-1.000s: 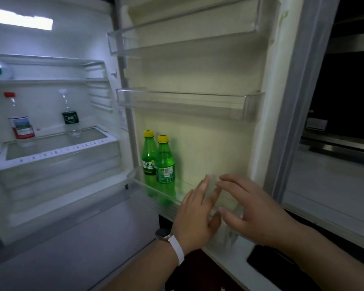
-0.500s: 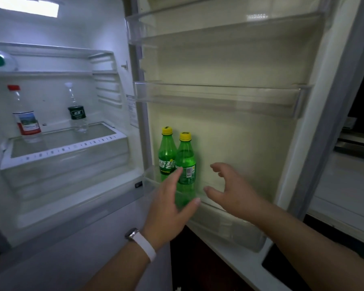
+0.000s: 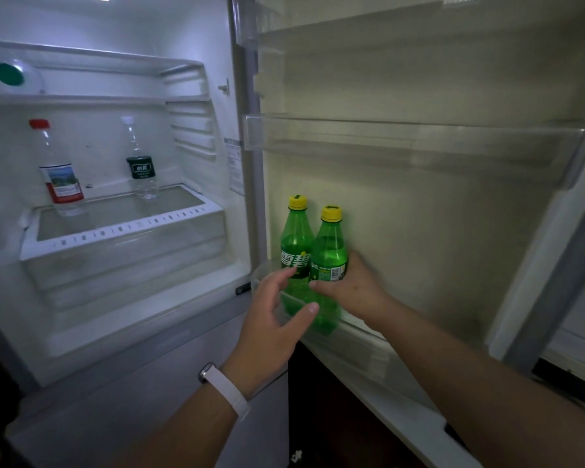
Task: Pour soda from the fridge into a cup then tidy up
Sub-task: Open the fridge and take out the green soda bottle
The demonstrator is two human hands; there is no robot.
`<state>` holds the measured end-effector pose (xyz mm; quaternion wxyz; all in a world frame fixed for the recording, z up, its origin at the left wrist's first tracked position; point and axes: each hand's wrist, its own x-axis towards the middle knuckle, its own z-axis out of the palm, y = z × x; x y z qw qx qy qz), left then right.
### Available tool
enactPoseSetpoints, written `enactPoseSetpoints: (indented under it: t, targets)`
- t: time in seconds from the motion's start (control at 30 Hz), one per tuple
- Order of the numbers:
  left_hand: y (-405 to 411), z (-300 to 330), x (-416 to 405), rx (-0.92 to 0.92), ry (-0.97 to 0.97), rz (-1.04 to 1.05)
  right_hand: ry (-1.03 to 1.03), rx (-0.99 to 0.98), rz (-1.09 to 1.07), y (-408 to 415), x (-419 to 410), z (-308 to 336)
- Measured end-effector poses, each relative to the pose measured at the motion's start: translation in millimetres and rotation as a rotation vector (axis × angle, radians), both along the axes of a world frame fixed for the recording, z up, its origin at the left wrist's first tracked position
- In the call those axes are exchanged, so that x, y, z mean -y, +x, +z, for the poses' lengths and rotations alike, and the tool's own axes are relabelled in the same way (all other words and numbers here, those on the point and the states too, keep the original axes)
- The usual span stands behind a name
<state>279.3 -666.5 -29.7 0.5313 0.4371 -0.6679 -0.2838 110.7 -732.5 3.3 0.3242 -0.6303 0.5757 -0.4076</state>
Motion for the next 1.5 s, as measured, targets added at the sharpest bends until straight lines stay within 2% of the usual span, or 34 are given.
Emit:
enactPoseSetpoints:
  t: [0.47, 0.77, 1.0, 1.2, 1.33, 1.5]
  targets:
    - [-8, -1, -2, 0.036, 0.039, -0.034, -0.122, 0.017, -0.025, -14, -22, 4]
    - [-23, 17, -22, -0.019, 0.028, -0.016, -0.266, 0.007, 0.054, -43, -72, 47]
    - [-46, 31, -47, 0.014, -0.009, -0.027, -0.346, 0.028, 0.072, -73, -119, 76]
    - [-78, 39, -78, 0.008, -0.02, -0.09, -0.28, 0.007, 0.108, -103, -158, 80]
    - [-101, 35, -93, 0.021, 0.02, -0.166, -0.233, 0.008, 0.041, -123, -181, 67]
    - [-135, 31, -116, 0.128, 0.023, -0.272, -0.212, 0.079, 0.005, -140, -206, 56]
